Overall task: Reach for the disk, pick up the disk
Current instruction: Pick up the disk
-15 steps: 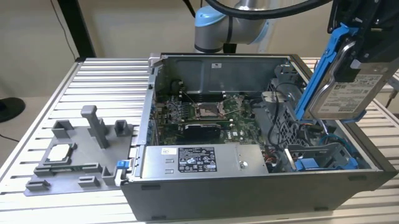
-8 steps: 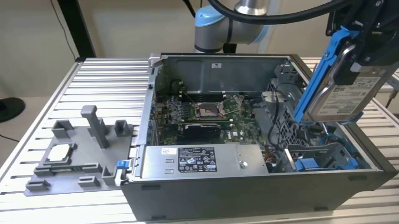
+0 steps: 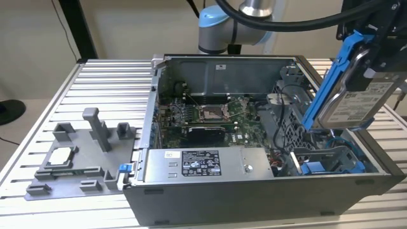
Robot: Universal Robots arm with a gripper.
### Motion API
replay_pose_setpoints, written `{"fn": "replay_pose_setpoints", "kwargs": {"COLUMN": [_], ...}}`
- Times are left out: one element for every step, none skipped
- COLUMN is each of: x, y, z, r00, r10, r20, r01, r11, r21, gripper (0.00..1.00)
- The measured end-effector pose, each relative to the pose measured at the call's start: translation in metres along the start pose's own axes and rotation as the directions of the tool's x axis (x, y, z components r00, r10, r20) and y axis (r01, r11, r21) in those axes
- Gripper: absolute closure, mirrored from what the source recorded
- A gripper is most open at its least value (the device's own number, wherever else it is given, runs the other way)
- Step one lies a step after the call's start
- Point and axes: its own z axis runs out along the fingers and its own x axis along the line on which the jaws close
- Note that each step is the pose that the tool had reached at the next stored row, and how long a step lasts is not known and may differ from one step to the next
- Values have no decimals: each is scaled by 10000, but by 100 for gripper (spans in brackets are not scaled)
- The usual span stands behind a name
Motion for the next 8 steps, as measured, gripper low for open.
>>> {"fn": "replay_pose_setpoints", "kwargs": {"x": [15, 26, 36, 44, 54, 63, 75, 89], "y": [-4, -9, -16, -23, -30, -37, -43, -49], "z": [1, 1, 0, 1, 1, 1, 1, 1], "r00": [10000, 10000, 10000, 10000, 10000, 10000, 9999, 9999], "r10": [-9, -22, -42, -59, -78, -94, -107, -120], "r20": [1, 1, 0, 0, 0, 0, -1, -1], "r01": [9, 22, 42, 59, 78, 94, 107, 120], "r11": [10000, 10000, 10000, 10000, 10000, 10000, 9999, 9999], "r21": [0, 0, 0, -1, -2, -2, -2, -2], "gripper": [100, 100, 100, 100, 100, 100, 100, 100]}}
